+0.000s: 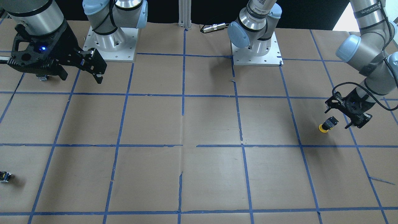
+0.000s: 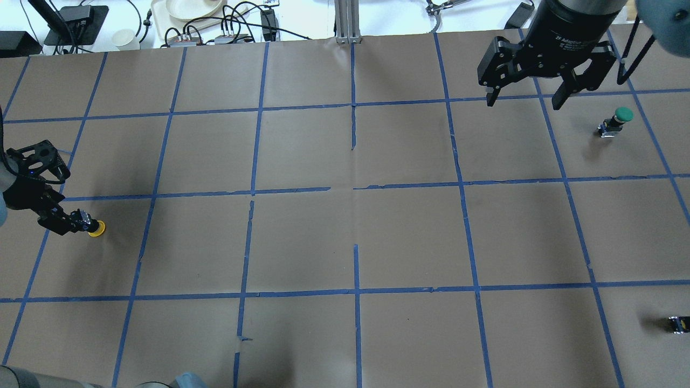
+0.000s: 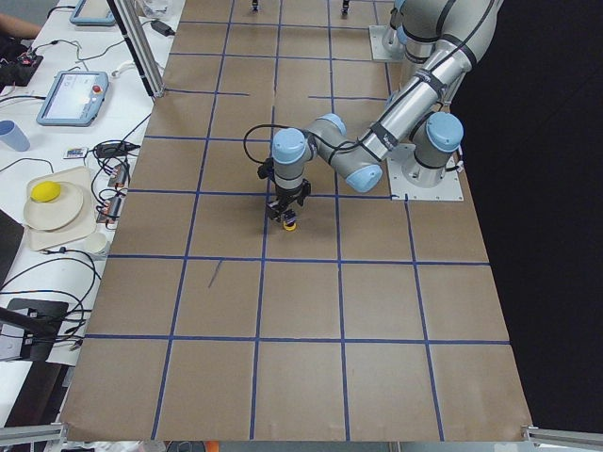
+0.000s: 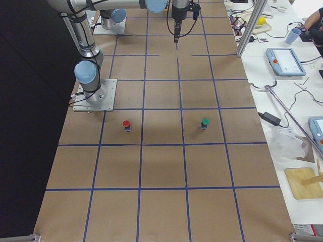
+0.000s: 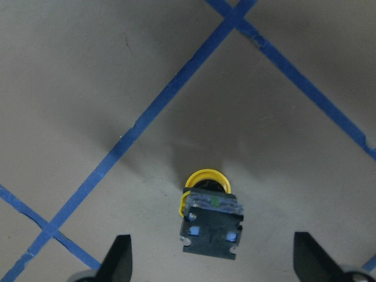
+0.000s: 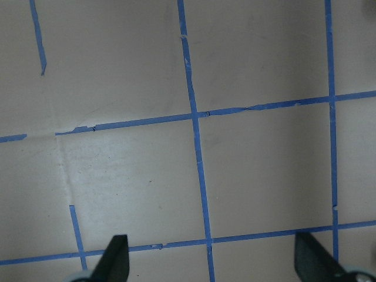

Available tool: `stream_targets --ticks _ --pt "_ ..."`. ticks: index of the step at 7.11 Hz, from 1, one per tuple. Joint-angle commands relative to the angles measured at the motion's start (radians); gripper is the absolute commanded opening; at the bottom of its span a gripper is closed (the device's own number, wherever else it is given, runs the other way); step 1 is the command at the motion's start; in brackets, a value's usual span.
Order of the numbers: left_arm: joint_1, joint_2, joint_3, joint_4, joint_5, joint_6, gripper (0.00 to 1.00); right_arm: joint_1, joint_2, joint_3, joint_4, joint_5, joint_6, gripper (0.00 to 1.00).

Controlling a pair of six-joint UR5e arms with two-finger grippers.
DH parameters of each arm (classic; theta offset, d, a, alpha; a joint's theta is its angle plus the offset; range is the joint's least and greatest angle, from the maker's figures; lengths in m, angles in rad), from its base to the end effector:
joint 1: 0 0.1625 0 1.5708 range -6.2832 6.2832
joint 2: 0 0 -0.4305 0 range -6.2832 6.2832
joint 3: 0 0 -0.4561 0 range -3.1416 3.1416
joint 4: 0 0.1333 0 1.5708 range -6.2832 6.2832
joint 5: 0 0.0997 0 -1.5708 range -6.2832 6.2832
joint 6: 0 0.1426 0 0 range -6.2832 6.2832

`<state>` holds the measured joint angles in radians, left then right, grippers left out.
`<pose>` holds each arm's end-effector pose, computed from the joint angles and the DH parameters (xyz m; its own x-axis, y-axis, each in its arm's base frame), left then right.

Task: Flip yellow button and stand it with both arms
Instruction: 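Lower the left gripper and close it on the yellow button's body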

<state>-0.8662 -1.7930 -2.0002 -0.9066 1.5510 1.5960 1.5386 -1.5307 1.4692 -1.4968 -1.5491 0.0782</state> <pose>0.2584 -0.5141 0.1645 -0.6283 0.7779 -0.0131 0.7780 0.6280 -0.0195 0.1180 -0.5745 0.4769 -0.9937 0.1104 -0.0206 0.1102 0.9938 0.0142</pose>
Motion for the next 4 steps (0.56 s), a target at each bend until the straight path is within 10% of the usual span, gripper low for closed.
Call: stream_targets --ticks 1,4 --pt "0.006 -0.009 -0.008 0.011 -0.028 0.068 0.96 0.0 0.0 0.0 0.0 0.0 0.0 1.0" --pt "0.006 -0.049 0.001 0.012 -0.019 0.078 0.96 0.0 0.0 0.0 0.0 0.0 0.0 1.0"
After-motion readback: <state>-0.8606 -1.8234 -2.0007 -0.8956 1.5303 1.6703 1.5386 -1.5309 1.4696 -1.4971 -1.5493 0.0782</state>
